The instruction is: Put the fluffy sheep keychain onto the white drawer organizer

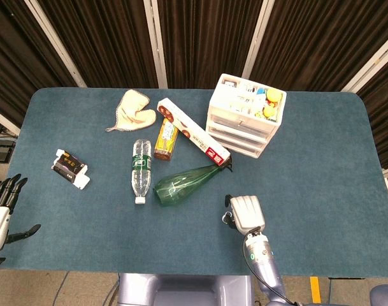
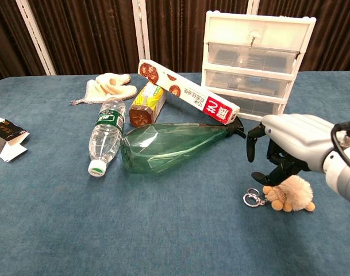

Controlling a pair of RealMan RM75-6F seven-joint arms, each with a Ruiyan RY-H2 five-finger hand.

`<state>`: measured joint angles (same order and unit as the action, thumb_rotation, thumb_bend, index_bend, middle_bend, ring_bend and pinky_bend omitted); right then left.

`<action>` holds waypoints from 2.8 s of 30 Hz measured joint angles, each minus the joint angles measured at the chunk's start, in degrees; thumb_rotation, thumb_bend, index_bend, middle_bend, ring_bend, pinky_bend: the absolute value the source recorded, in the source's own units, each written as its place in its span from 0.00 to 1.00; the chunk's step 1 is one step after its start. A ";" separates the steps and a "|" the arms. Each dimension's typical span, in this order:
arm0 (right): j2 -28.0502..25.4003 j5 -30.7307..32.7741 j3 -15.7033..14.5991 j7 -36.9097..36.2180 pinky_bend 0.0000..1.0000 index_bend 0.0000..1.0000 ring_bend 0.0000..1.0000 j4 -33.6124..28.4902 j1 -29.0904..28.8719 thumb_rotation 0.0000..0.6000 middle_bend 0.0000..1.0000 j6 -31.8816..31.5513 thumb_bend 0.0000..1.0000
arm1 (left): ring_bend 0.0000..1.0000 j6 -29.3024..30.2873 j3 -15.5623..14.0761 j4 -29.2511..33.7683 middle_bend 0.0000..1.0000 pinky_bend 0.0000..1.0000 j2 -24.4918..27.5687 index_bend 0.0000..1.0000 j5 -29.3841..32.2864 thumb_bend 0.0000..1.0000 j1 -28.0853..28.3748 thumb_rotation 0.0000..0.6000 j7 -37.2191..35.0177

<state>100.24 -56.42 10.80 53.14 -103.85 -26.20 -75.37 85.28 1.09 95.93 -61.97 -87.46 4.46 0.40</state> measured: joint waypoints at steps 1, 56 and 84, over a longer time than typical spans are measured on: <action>0.44 0.65 -0.10 -0.03 0.90 0.47 1.00 0.78 -0.08 1.00 1.00 -0.14 0.31 | 0.00 -0.04 -0.01 0.00 0.00 0.00 0.01 0.00 0.04 0.08 -0.01 1.00 -0.02; 10.34 7.33 -0.61 -2.58 0.90 0.49 1.00 12.31 -2.82 1.00 1.00 -1.22 0.24 | 0.00 -0.07 0.10 0.51 0.00 0.00 0.54 0.00 0.57 0.08 -0.14 1.00 -1.27; 9.57 8.95 -0.15 -2.50 0.90 0.50 1.00 12.92 -3.10 1.00 1.00 -1.54 0.24 | 0.00 -0.38 0.04 0.89 0.00 0.00 0.74 0.00 0.86 0.08 -0.21 1.00 -1.31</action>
<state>109.81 -47.47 10.65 50.64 -90.92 -29.29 -76.91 84.90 1.13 96.82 -61.22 -86.60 4.25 -0.91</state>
